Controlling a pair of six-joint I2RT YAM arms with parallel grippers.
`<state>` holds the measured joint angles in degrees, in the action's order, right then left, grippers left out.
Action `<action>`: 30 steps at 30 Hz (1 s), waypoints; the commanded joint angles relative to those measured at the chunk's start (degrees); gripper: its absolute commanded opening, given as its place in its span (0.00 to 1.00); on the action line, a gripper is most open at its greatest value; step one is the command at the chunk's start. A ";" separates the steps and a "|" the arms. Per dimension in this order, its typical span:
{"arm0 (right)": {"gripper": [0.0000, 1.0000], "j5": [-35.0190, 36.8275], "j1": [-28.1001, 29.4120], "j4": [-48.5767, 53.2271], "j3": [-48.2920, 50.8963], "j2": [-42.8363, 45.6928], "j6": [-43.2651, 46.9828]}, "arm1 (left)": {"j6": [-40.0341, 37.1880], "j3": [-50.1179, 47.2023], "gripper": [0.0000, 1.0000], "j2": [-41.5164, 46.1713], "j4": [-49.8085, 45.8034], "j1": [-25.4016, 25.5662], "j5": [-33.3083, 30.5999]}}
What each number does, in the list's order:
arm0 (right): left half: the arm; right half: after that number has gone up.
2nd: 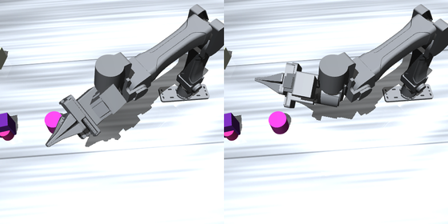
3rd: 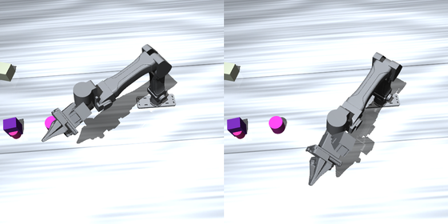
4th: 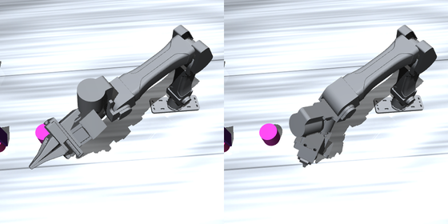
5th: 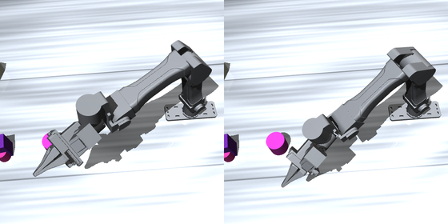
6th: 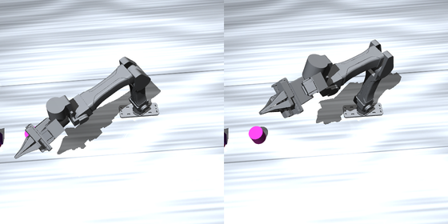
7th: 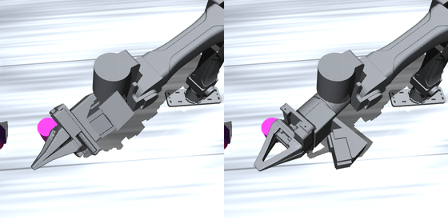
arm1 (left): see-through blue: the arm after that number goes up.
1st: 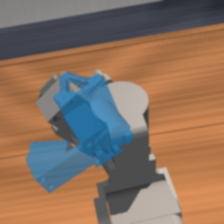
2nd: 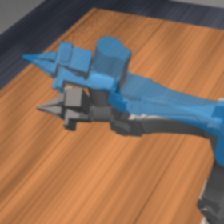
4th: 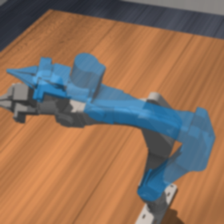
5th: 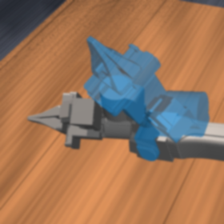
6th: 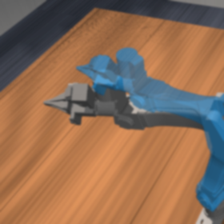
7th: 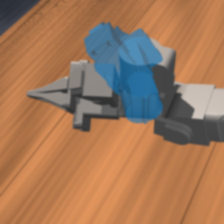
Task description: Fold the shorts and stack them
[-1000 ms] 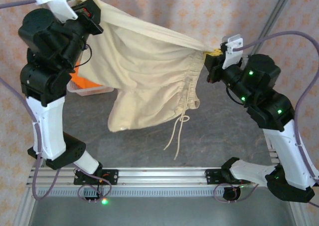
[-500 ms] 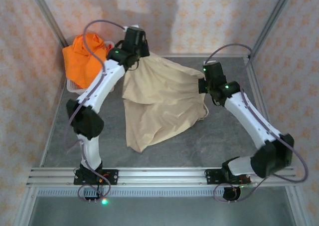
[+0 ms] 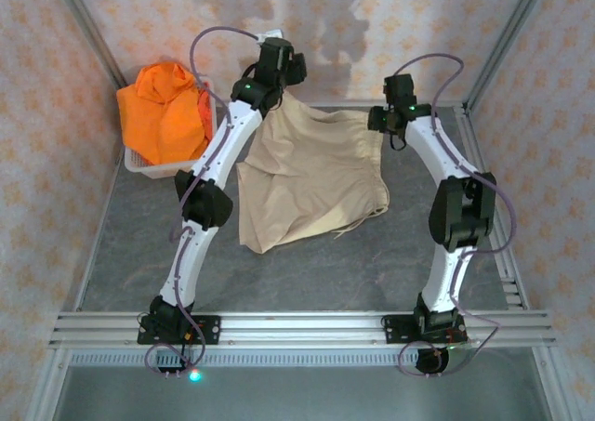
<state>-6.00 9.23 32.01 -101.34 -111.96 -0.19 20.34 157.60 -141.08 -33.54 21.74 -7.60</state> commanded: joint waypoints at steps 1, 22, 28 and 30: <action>0.75 -4.34 -1.06 2.64 -3.17 1.96 -1.29 | -0.29 2.37 0.87 2.82 -1.58 -0.03 -0.19; 0.87 -11.07 -1.06 -10.57 54.64 48.94 -15.16 | 26.09 -108.91 0.96 73.42 13.09 14.01 -1.07; 0.76 -14.50 -1.07 -15.69 61.05 44.60 -18.70 | 30.20 -117.68 0.86 70.41 19.55 15.90 2.08; 0.71 -15.36 -1.06 -17.84 61.27 41.18 -18.62 | 29.75 -117.52 0.83 67.93 20.74 16.47 2.12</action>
<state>-19.53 8.10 19.55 -40.42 -68.07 -16.80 47.57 39.79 -71.48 -19.16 37.30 -5.82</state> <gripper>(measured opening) 0.723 0.835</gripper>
